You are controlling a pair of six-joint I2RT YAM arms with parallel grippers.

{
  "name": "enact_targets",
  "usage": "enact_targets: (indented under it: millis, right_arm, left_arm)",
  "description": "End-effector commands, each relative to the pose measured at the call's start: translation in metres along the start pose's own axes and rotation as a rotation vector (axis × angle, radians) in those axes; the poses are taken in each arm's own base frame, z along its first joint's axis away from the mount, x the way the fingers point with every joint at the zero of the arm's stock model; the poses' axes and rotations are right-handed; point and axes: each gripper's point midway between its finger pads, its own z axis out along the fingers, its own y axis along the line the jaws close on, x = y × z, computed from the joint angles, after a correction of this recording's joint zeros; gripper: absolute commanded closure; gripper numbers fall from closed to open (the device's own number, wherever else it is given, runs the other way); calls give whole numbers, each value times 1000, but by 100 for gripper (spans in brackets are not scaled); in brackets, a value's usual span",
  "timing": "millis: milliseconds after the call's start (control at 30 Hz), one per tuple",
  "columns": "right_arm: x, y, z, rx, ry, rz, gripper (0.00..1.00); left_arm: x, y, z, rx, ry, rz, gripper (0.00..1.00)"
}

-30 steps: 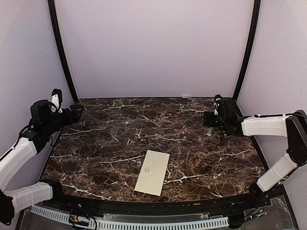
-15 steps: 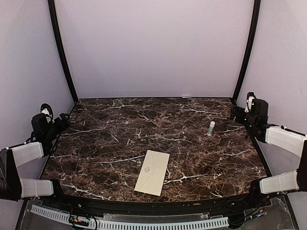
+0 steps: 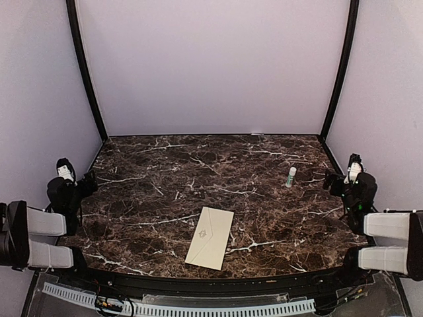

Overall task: Place the letter into the envelope and seal it
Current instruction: Reset both arms

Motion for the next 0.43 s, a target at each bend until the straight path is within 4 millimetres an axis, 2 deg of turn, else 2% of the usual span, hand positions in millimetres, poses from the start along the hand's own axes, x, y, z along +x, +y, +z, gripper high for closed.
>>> enact_targets:
  millis: [0,167,400]
  right_arm:
    - [-24,1,-3,-9,-139,-1,1]
    - [-18,2,-1,-16,-129,-1,2]
    - [-20,3,-2,-23,-144,-14,1]
  left_arm:
    - [-3,-14,-1,87,-41,54,8]
    - [-4,-14,0,91,-43,53,8]
    - [-5,-13,-1,84,-51,46,7]
